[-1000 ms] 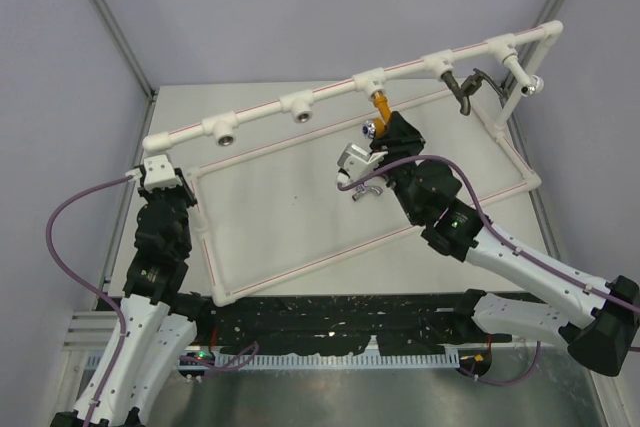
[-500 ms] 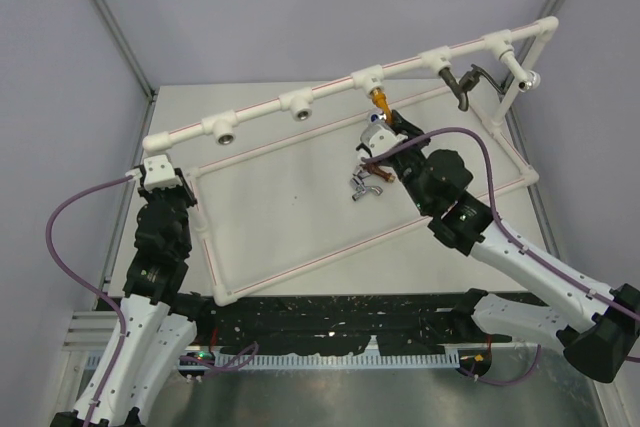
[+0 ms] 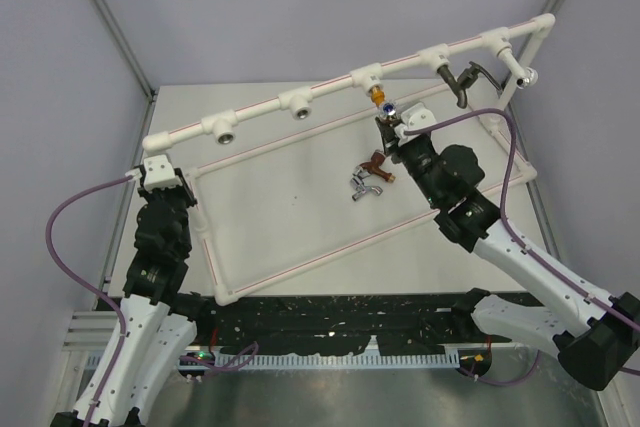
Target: Install the water faucets
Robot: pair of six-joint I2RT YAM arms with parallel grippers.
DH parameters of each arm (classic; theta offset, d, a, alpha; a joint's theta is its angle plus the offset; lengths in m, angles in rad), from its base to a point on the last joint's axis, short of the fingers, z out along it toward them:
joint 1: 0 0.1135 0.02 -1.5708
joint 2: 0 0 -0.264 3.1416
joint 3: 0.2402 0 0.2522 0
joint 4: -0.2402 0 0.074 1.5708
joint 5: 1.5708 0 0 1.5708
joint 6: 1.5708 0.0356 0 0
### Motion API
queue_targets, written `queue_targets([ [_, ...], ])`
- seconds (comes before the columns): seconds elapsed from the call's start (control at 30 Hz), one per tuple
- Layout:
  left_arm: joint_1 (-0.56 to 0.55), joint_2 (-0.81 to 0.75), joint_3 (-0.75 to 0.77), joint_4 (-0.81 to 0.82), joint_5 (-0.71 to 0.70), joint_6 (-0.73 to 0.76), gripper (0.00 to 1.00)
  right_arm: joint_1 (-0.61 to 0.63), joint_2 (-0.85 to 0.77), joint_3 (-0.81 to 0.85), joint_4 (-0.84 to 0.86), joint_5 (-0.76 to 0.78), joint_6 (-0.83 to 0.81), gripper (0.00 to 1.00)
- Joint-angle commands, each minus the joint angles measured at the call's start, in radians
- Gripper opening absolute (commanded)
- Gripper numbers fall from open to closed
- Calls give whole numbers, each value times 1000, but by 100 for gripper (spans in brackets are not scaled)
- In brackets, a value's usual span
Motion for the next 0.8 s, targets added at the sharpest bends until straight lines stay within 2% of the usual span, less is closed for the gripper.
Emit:
queue_targets([
  [0.0, -18, -14, 24, -57, 43, 35, 0, -35, 4, -22, 33, -71, 205, 5],
  [0.3, -23, -12, 24, -62, 45, 29, 0, -84, 2, -67, 105, -117, 377, 5],
  [0.43, -23, -12, 25, -66, 54, 29, 0, -122, -4, -65, 122, -156, 539, 5],
  [0.77, -30, -16, 27, -68, 50, 3, 0, -195, -8, -44, 125, -234, 818, 5],
])
